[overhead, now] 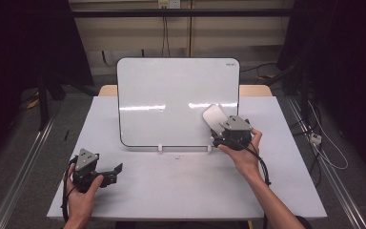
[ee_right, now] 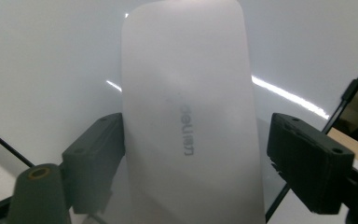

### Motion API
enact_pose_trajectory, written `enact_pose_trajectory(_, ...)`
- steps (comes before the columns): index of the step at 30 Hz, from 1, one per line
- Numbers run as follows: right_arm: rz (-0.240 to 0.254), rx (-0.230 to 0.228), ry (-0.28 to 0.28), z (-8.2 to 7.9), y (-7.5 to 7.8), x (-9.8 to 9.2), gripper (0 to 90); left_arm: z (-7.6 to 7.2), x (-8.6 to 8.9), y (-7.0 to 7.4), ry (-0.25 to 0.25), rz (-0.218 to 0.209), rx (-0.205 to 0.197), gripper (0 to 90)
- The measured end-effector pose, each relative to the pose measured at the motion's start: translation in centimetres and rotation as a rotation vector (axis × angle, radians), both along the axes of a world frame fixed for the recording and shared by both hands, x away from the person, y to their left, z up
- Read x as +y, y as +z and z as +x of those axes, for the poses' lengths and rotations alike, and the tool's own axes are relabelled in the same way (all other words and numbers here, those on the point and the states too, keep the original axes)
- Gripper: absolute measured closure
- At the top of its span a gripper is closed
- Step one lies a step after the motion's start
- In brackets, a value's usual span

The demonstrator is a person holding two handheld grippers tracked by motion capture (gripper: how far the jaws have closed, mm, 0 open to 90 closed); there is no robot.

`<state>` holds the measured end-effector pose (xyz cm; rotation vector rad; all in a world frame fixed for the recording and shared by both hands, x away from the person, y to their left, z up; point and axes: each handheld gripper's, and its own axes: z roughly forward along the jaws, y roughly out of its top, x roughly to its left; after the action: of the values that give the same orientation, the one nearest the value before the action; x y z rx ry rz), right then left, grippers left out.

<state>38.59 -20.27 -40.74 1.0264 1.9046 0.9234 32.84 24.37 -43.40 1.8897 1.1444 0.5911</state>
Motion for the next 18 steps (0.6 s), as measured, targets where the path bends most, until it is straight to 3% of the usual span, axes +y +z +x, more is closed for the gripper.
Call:
enact_pose_trajectory(11, 0.118, 0.035, 0.034, -0.7, 0.6, -0.8, 7.7, 0.1, -0.1, 0.1, -0.005, 0.001, -0.002, 6.4)
enact_pose_trajectory(18, 0.15, 0.052, 0.032, -1.2, 0.6, -1.6, 6.1, 0.4, -0.2, 0.1, -0.013, -0.007, -0.002, 6.4)
